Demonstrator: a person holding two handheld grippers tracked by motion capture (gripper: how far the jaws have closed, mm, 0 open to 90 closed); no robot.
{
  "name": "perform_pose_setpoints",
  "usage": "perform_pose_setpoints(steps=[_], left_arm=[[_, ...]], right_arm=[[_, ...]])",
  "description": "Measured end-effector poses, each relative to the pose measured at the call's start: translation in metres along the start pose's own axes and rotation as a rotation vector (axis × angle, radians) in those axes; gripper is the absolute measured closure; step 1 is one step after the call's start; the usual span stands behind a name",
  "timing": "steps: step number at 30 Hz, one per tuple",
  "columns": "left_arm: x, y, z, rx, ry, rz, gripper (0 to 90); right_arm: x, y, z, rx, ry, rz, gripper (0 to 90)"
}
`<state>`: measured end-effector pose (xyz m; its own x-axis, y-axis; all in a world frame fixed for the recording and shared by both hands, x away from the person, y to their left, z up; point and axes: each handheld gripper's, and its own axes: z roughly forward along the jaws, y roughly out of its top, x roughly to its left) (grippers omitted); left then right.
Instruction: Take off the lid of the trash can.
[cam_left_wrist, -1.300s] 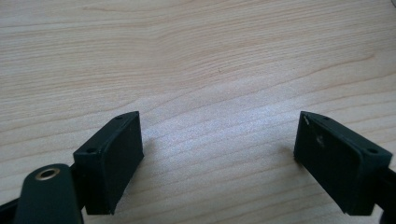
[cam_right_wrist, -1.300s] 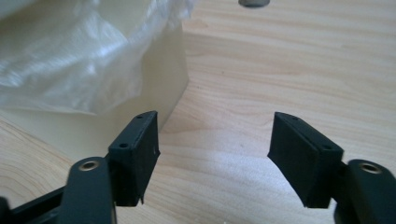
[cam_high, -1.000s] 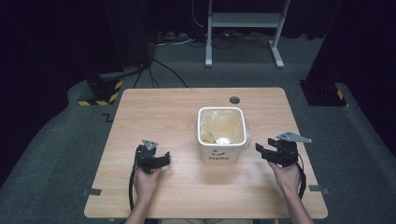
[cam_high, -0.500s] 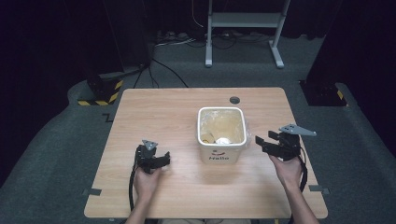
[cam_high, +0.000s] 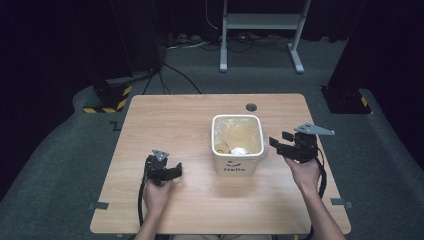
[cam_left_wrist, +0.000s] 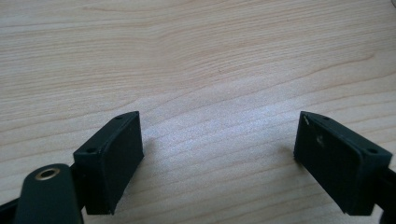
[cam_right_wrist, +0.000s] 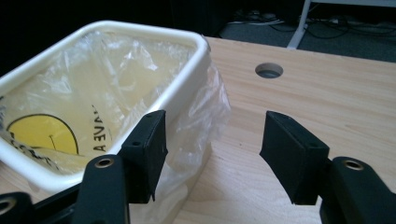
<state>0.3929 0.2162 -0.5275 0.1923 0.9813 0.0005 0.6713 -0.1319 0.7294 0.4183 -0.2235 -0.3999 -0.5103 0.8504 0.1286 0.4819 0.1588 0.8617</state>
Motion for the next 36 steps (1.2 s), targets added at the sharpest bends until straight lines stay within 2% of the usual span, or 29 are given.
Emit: perform_pose_setpoints(steps=[7, 13, 15, 20, 24, 30, 33, 36], left_arm=[[0.000, 0.000, 0.000, -0.001, 0.000, -0.001, 15.8], [0.000, 0.000, 0.000, -0.001, 0.001, 0.000, 15.8], [0.000, 0.000, 0.000, -0.001, -0.001, -0.001, 15.9], [0.000, 0.000, 0.000, -0.001, 0.000, -0.001, 15.8], [0.000, 0.000, 0.000, -0.001, -0.002, 0.003, 16.4], [0.000, 0.001, 0.001, -0.003, -0.005, 0.003, 16.7], [0.000, 0.001, 0.001, -0.003, -0.004, 0.004, 16.8], [0.000, 0.001, 0.001, -0.003, -0.006, 0.005, 16.9]], right_arm=[[0.002, 0.010, 0.005, 0.004, 0.018, -0.015, 43.6], [0.003, 0.017, 0.010, -0.004, 0.030, -0.002, 46.0], [0.003, 0.021, 0.013, 0.000, 0.034, -0.014, 46.9], [0.001, 0.029, 0.023, -0.004, 0.062, -0.008, 50.7], [0.000, 0.037, 0.030, 0.005, 0.062, -0.014, 54.6], [-0.002, 0.041, 0.039, 0.027, 0.075, -0.013, 57.8], [-0.002, 0.042, 0.042, 0.027, 0.085, 0.002, 58.6], [-0.002, 0.044, 0.046, 0.031, 0.079, -0.009, 60.3]])
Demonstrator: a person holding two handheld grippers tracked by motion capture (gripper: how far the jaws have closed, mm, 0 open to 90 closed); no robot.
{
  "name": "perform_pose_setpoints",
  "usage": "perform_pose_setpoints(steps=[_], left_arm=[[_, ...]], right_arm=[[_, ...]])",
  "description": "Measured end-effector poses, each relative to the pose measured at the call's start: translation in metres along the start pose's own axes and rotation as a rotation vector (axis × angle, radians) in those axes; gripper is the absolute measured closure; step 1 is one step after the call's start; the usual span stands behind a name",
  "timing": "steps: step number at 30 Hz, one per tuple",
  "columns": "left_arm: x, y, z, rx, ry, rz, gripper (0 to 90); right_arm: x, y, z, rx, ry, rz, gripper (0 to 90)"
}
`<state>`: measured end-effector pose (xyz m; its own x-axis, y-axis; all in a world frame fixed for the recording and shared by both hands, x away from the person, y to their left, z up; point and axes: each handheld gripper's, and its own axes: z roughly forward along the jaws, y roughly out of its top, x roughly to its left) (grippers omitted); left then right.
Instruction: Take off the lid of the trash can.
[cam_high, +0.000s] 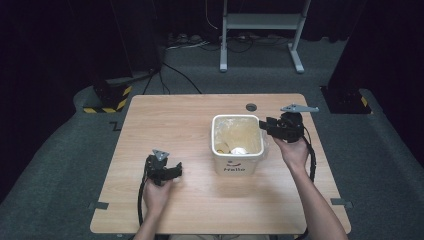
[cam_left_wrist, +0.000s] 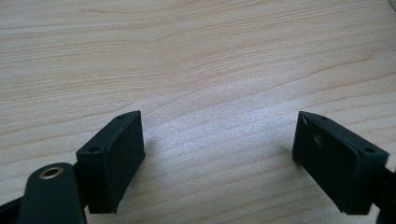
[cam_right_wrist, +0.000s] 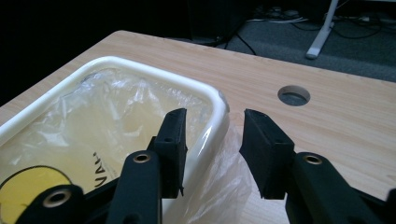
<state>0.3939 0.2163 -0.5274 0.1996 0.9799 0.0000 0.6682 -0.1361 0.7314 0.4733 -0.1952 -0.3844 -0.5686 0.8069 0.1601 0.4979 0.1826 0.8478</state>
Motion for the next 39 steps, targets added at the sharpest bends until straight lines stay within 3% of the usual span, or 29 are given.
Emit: perform_pose_setpoints(steps=[10, 12, 20, 34, 39], left_arm=[[0.000, 0.000, 0.000, 0.000, -0.001, 0.001, 17.4], [-0.001, 0.000, 0.000, -0.003, -0.002, -0.003, 17.6], [-0.001, 0.000, 0.000, -0.004, -0.001, -0.005, 17.8], [-0.001, 0.000, 0.000, -0.001, -0.001, 0.003, 18.0], [-0.001, 0.000, 0.000, -0.005, -0.002, -0.003, 18.0]], right_arm=[[-0.004, 0.006, 0.012, 0.000, -0.020, 0.006, 63.9], [-0.006, 0.007, 0.013, -0.007, -0.011, 0.030, 64.5], [-0.007, 0.008, 0.019, -0.008, -0.012, 0.029, 65.7], [-0.002, 0.019, 0.029, 0.004, -0.025, 0.004, 67.5], [0.001, 0.022, 0.034, 0.026, -0.043, -0.030, 69.5]])
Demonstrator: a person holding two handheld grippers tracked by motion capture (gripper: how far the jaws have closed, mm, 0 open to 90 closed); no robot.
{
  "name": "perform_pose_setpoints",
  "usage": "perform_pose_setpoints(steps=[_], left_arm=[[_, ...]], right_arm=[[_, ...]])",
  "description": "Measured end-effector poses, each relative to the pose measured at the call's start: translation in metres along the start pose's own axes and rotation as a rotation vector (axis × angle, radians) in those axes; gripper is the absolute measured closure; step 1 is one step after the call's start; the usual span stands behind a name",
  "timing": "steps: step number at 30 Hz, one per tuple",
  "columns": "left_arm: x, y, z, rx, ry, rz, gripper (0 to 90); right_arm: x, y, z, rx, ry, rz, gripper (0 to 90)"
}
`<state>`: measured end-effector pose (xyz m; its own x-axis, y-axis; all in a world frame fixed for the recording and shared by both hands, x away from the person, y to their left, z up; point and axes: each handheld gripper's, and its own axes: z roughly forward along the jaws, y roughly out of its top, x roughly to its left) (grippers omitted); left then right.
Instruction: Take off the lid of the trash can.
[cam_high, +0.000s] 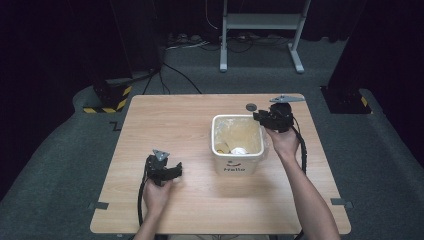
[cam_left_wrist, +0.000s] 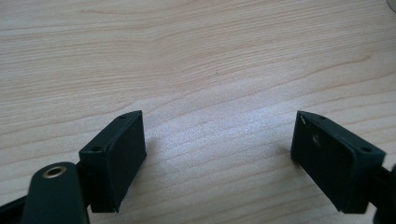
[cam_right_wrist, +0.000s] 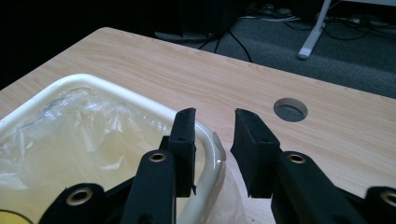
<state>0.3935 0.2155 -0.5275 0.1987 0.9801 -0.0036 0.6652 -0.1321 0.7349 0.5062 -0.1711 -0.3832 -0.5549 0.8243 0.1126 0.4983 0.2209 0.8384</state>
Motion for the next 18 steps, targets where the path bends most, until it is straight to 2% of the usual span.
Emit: perform_pose_setpoints(steps=[3, 7, 18], left_arm=[[0.0003, 0.0000, -0.0003, 0.004, 0.000, 0.006, 18.1], [0.0000, 0.0000, 0.0000, 0.001, 0.000, -0.001, 18.1], [0.0003, 0.0000, -0.0001, 0.003, -0.001, 0.003, 18.1]], right_arm=[[0.0008, 0.0008, 0.0024, 0.007, -0.004, -0.007, 70.9], [0.0038, 0.0007, 0.0056, 0.018, -0.013, -0.040, 72.8], [0.0033, -0.0005, 0.0069, 0.030, -0.017, -0.056, 76.8]])
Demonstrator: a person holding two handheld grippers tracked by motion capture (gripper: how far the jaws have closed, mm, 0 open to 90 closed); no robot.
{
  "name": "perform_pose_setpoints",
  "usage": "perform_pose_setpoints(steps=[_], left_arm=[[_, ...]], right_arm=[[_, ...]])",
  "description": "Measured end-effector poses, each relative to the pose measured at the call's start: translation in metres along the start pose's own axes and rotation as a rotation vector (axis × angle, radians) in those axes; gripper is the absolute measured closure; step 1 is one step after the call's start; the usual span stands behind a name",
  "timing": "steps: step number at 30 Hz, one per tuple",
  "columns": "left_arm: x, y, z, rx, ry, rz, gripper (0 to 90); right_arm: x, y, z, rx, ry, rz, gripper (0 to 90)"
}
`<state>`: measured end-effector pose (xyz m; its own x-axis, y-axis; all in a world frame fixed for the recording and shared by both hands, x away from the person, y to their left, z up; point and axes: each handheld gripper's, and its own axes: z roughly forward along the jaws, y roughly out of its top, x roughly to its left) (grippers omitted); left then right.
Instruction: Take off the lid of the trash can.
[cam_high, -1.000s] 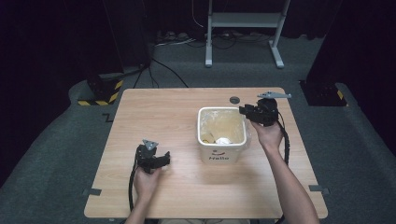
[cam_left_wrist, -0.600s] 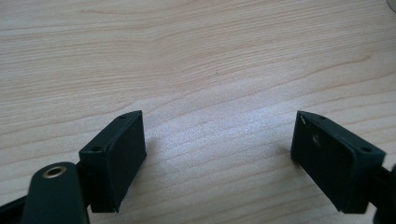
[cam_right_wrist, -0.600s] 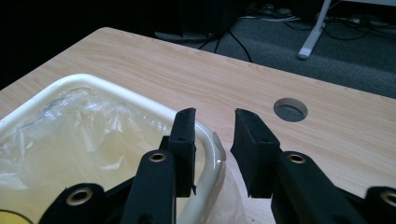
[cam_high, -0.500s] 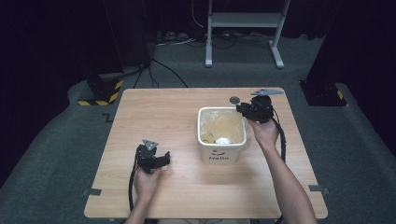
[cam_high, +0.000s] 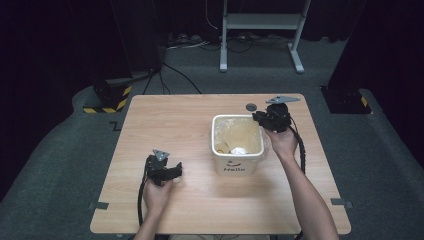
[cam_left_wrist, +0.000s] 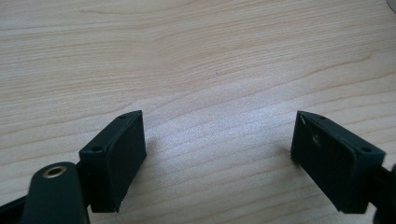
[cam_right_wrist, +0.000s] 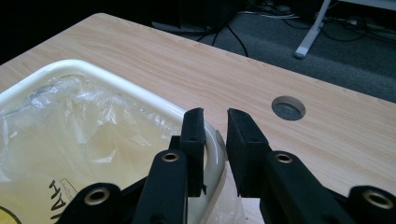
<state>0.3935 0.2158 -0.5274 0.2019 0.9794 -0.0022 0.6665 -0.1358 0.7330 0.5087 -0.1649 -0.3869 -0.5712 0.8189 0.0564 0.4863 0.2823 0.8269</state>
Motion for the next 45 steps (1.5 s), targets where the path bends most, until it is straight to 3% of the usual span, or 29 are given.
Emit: perform_pose_setpoints(steps=[22, 45], left_arm=[[-0.0001, 0.0000, -0.0001, 0.001, 0.000, -0.001, 18.1], [-0.0003, -0.0001, 0.0001, -0.003, 0.001, -0.003, 18.1]], right_arm=[[0.0025, -0.0029, 0.0044, 0.013, -0.014, -0.025, 73.9], [-0.0001, -0.0050, 0.0015, -0.016, -0.002, -0.021, 78.2]])
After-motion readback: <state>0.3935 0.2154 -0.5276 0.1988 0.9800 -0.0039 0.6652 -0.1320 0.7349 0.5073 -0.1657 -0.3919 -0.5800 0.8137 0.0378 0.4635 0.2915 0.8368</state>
